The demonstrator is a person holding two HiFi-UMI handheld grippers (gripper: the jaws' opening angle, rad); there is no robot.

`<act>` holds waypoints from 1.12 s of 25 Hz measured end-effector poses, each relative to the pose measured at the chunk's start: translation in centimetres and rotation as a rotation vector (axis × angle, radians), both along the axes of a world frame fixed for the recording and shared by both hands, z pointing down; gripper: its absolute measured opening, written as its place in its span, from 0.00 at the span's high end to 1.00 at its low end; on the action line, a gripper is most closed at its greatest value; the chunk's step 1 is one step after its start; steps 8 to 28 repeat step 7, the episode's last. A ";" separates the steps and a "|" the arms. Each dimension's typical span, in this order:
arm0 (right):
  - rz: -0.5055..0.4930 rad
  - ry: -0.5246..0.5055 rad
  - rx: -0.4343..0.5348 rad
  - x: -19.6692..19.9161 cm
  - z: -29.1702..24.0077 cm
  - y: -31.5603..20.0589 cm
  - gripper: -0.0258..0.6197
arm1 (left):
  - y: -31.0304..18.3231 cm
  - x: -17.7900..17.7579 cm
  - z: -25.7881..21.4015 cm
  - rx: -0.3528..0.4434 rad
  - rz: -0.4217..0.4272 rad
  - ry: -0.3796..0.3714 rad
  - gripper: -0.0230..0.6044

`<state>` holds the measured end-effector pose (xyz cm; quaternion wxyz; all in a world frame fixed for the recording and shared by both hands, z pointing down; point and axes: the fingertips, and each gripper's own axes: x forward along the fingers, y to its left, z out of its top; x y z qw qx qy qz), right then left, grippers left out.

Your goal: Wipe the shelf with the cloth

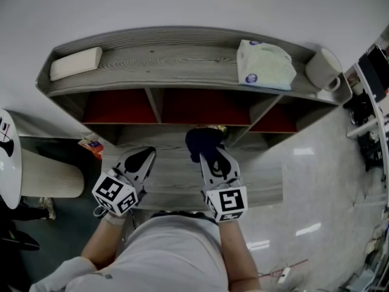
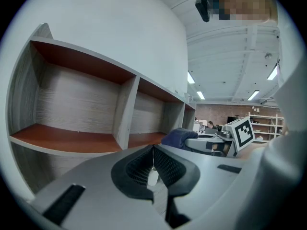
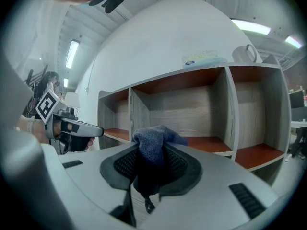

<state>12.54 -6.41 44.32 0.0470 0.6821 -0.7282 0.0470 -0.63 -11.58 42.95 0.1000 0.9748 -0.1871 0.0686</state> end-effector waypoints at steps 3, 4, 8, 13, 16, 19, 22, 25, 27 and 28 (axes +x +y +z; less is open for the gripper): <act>0.002 0.000 0.004 0.0 0.0 0.1 0.80 | 0.1 0.0 0.0 -0.003 0.000 -0.004 0.94; 0.002 0.001 0.004 0.0 0.0 0.1 0.80 | 0.1 0.0 0.1 -0.003 0.001 -0.005 0.94; 0.001 0.005 -0.009 -0.1 0.3 0.2 0.80 | 0.2 0.0 0.2 -0.003 0.003 -0.008 0.94; 0.001 0.005 -0.009 -0.1 0.3 0.2 0.80 | 0.2 0.0 0.2 -0.003 0.003 -0.008 0.94; 0.001 0.005 -0.009 -0.1 0.3 0.2 0.80 | 0.2 0.0 0.2 -0.003 0.003 -0.008 0.94; 0.001 0.005 -0.009 -0.1 0.3 0.2 0.80 | 0.2 0.0 0.2 -0.003 0.003 -0.008 0.94; 0.001 0.005 -0.009 -0.1 0.3 0.2 0.80 | 0.2 0.0 0.2 -0.003 0.003 -0.008 0.94; 0.001 0.005 -0.009 -0.1 0.3 0.2 0.80 | 0.2 0.0 0.2 -0.003 0.003 -0.008 0.94; 0.001 0.005 -0.009 -0.1 0.3 0.2 0.80 | 0.2 0.0 0.2 -0.003 0.003 -0.008 0.94; 0.001 0.005 -0.009 -0.1 0.3 0.2 0.80 | 0.2 0.0 0.2 -0.003 0.003 -0.008 0.94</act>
